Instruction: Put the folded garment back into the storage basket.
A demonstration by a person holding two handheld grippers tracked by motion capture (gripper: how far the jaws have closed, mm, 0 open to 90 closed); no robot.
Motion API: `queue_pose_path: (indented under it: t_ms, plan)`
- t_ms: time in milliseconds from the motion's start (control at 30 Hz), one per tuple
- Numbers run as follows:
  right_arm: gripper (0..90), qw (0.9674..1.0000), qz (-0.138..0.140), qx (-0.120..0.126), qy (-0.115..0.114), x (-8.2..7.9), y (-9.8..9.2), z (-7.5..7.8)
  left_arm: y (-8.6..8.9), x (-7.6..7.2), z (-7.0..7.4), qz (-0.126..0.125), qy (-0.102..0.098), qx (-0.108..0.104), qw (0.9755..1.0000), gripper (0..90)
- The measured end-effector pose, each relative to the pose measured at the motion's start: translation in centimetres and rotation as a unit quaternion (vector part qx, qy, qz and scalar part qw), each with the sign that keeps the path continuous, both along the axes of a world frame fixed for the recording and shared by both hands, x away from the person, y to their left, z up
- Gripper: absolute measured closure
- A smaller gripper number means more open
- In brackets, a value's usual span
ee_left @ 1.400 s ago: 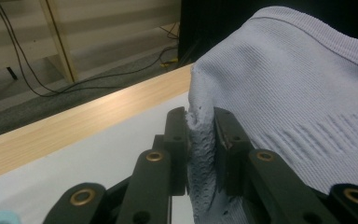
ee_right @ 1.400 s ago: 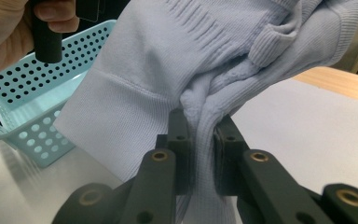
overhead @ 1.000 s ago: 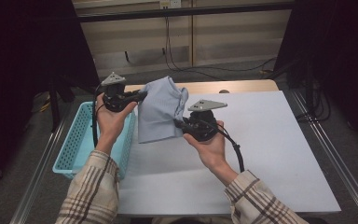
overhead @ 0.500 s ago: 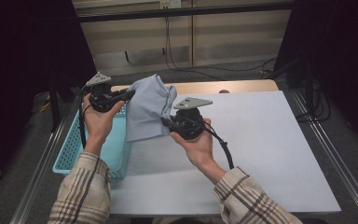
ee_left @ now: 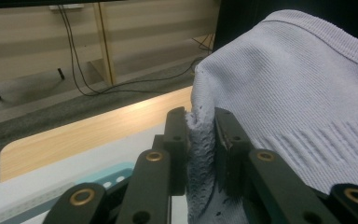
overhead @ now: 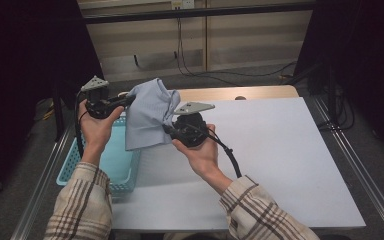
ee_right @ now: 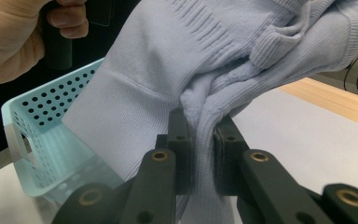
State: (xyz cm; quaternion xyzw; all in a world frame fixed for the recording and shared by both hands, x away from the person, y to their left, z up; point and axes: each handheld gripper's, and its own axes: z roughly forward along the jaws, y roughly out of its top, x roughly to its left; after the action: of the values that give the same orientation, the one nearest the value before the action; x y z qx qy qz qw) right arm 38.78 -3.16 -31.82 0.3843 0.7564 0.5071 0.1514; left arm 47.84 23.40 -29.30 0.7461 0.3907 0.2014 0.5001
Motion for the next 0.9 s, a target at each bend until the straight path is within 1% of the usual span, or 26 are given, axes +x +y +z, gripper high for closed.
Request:
queue_pose_path:
  t_ms: [33,67,100,133,167,200,233,267,300,333,367,433,467,600,667,700,767,800,900]
  plan:
    - [80.3,1.0,0.001,-0.003,-0.002,0.1,0.2,0.0,0.2,0.0,0.0,0.0,0.001,0.004,1.0,77.1]
    - [80.3,1.0,0.004,-0.004,-0.003,0.1,0.3,-0.1,0.3,0.0,-0.1,0.003,0.002,0.001,1.0,77.1]
    - [80.2,1.0,0.005,-0.003,-0.002,0.2,0.6,-0.2,0.5,0.1,-0.1,0.003,0.003,0.003,1.0,77.1]
    - [80.3,1.0,0.003,-0.001,0.002,0.2,0.8,-0.2,0.7,0.1,-0.1,0.005,0.004,0.005,1.0,77.1]
    - [80.3,1.0,0.002,-0.003,0.004,0.2,1.0,-0.3,0.9,0.1,-0.1,0.004,0.006,0.014,0.9999,77.1]
    - [80.3,1.0,0.004,0.0,0.003,0.2,1.2,-0.3,1.1,0.1,-0.1,0.008,0.004,0.01,0.9999,77.1]
    - [80.2,1.0,0.006,-0.004,-0.001,0.3,1.3,-0.3,1.3,0.1,-0.1,0.007,0.004,0.014,0.9999,77.1]
    - [80.2,0.9999,0.01,-0.003,0.0,0.4,1.5,-0.3,1.4,0.0,-0.1,0.013,0.003,0.009,0.9999,77.1]
    - [80.2,1.0,0.007,0.0,0.004,0.3,1.8,-0.3,1.6,0.0,-0.1,0.013,0.004,0.01,0.9999,77.1]
    - [80.2,1.0,0.008,-0.002,0.004,0.3,2.0,-0.2,1.8,0.0,-0.1,0.013,0.003,0.006,0.9999,77.1]
    - [80.3,0.9999,0.011,-0.003,-0.001,0.4,2.1,-0.2,2.0,0.0,0.0,0.012,0.006,0.014,0.9998,77.1]
    - [80.2,0.9999,0.012,0.001,0.002,0.4,2.6,-0.1,2.3,0.0,0.0,0.019,0.001,0.009,0.9998,77.1]
    - [80.2,0.9999,0.016,-0.002,0.0,0.5,2.8,-0.1,2.4,0.0,0.1,0.02,0.0,0.013,0.9997,77.1]
    - [80.3,0.9998,0.019,-0.004,-0.003,0.6,3.4,-0.2,2.9,-0.1,0.1,0.025,0.002,0.014,0.9996,77.1]
    - [80.2,0.9999,0.015,-0.003,0.002,0.6,3.7,-0.2,3.1,-0.1,0.2,0.027,0.002,0.011,0.9996,77.1]
    - [80.3,0.9998,0.017,-0.005,0.003,0.6,3.8,-0.1,3.2,0.0,0.3,0.026,0.004,0.016,0.9995,77.1]
    - [80.3,0.9999,0.017,-0.002,0.001,0.8,4.0,-0.1,3.5,0.0,0.5,0.028,0.002,0.021,0.9994,77.1]
    - [80.3,0.9999,0.017,-0.002,0.001,0.8,4.1,0.0,3.4,-0.1,0.6,0.033,-0.002,0.017,0.9993,77.1]
    - [80.3,0.9998,0.019,-0.002,0.0,0.8,4.6,0.2,3.7,-0.1,0.9,0.036,-0.004,0.023,0.9991,77.1]
